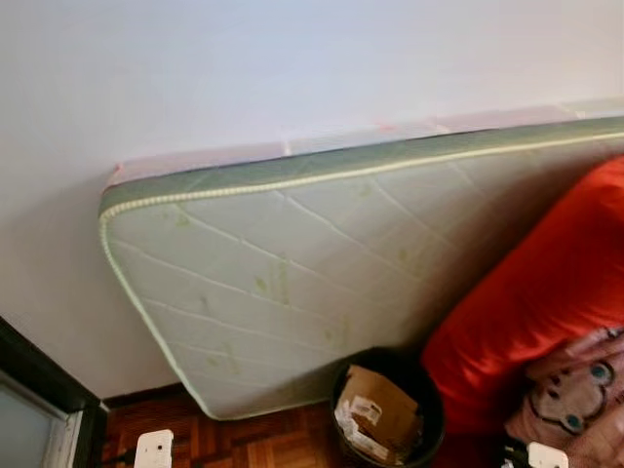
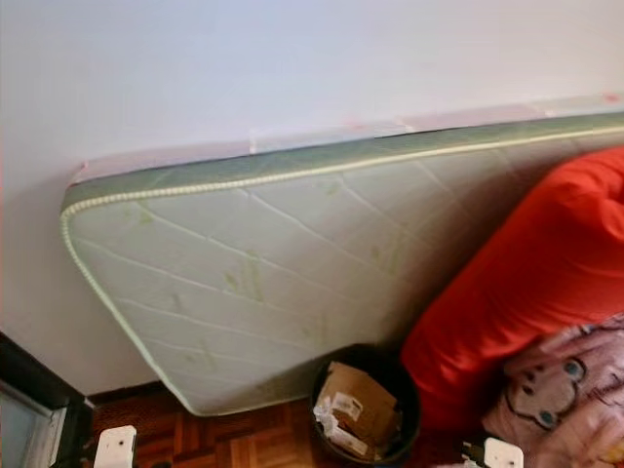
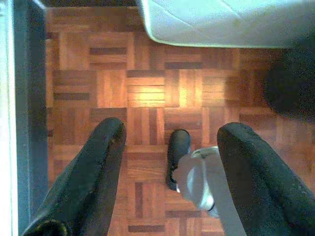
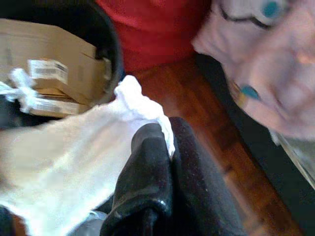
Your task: Clean up the room
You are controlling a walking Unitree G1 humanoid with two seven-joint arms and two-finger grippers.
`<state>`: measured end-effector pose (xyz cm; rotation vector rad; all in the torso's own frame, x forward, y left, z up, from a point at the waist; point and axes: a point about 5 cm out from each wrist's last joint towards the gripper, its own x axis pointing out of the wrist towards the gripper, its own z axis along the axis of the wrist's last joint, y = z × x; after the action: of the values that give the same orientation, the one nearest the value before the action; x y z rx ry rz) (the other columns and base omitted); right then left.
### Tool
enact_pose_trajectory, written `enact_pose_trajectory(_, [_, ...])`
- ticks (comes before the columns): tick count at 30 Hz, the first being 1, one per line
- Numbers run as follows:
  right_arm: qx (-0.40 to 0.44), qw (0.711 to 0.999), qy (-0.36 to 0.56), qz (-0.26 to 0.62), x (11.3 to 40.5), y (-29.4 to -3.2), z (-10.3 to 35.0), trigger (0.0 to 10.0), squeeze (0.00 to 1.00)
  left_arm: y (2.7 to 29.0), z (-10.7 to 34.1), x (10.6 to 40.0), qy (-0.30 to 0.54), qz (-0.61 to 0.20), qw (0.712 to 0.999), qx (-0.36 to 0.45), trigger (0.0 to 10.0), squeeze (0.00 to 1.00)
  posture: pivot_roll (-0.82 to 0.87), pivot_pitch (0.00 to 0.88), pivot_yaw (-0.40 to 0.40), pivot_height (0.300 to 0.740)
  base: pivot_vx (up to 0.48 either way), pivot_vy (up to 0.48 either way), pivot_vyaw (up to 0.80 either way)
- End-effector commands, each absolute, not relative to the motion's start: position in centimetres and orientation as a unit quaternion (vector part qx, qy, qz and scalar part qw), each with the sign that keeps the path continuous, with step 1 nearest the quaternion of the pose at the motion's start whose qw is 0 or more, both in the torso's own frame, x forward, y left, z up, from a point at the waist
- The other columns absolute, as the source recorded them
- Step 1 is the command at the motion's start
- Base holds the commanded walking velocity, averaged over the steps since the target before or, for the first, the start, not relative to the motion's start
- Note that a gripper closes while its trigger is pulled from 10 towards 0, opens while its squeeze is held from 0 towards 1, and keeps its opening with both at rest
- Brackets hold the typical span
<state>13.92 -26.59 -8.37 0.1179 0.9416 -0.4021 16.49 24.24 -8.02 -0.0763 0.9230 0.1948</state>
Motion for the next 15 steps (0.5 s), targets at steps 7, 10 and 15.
enact_pose_trajectory(7, [0.058, 0.861, 0.464, -0.198, 13.19, -27.4, -8.4, 10.0, 0.0, 24.24, -8.09, 16.37, 0.45, 0.089, 0.888, -0.033, 10.0, 0.0, 0.07, 0.0, -0.005, 0.74, 0.281, 0.0, 0.0])
enact_pose_trajectory(10, [0.061, 0.864, 0.462, -0.191, 13.51, -26.71, -8.52, 10.0, 0.0, 24.25, -8.08, 16.38, 0.45, 0.09, 0.888, -0.034, 10.0, 0.0, 0.07, 0.0, -0.003, 0.74, 0.281, 0.0, 0.0])
enact_pose_trajectory(15, [0.064, 0.866, 0.46, -0.187, 13.67, -26.56, -8.5, 10.0, 0.0, 24.26, -8.07, 16.39, 0.45, 0.09, 0.888, -0.034, 10.0, 0.0, 0.07, 0.0, -0.003, 0.74, 0.283, 0.0, 0.0])
